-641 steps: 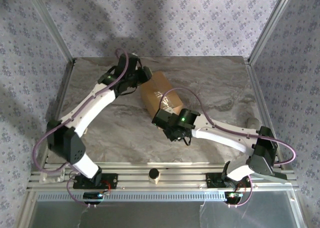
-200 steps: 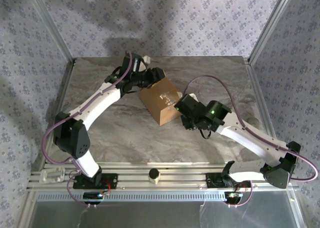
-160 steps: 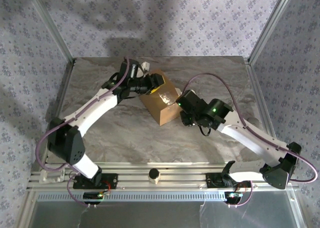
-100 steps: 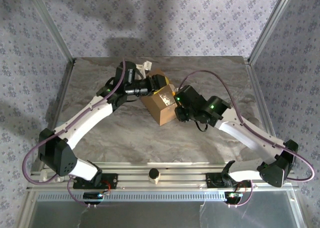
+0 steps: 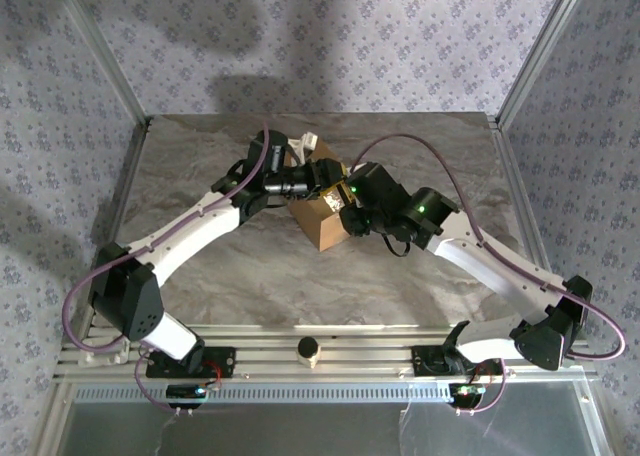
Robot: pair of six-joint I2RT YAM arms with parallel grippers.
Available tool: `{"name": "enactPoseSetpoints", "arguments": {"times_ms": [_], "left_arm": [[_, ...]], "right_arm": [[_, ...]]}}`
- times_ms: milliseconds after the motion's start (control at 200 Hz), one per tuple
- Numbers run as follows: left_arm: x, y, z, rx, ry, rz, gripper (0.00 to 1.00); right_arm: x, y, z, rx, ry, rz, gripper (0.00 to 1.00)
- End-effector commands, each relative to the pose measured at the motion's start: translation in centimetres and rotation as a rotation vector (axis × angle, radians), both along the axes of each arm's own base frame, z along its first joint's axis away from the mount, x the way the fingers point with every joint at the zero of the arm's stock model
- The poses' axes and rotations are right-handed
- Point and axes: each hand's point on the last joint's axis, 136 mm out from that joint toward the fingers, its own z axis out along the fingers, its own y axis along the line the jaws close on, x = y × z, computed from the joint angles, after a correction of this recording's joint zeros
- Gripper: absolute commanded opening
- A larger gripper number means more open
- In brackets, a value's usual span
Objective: Unpack the express box
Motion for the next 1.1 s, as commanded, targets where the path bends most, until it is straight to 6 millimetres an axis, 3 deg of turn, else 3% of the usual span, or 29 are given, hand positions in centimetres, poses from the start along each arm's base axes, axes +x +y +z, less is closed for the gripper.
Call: {"name": "enactPoseSetpoints", "arguments": {"times_ms": [0, 325, 580, 665, 790, 850, 995, 1094], "left_arm": [[-0.1, -1.0, 1.7, -0.057, -0.020, -0.032, 0.40], [0.0, -1.9, 0.9, -0.055, 0.000, -0.056, 0.28], [0.0, -2.2, 0.4, -0.053, 0.010, -0.067, 0.00], [0.2, -2.1, 0.5, -0.055, 0.000, -0.060, 0.00], [0.7, -1.8, 0.8, -0.062, -0.015, -0.037, 0.00], [1.0, -1.6, 1.2, -0.074, -0.021, -0.026, 0.00], [2.3, -0.7, 2.3, -0.099, -0.048, 0.020, 0.00], [3.4, 0.2, 3.5, -0.115, -0.069, 0.053, 0.00]], "right_arm": [[0.7, 0.5, 1.6, 0.030, -0.040, 0.011, 0.00], [1.2, 1.1, 1.6, 0.038, -0.041, 0.019, 0.00], [1.5, 1.2, 1.8, 0.057, -0.048, 0.008, 0.00], [1.5, 1.2, 1.7, 0.063, -0.044, 0.004, 0.00], [1.5, 1.3, 1.6, 0.086, -0.039, 0.007, 0.24], [1.5, 1.4, 1.7, 0.111, -0.030, 0.005, 0.42], [1.5, 1.6, 2.0, 0.203, -0.007, 0.019, 0.65], [1.3, 2.0, 2.7, 0.309, 0.010, 0.062, 0.74]]}}
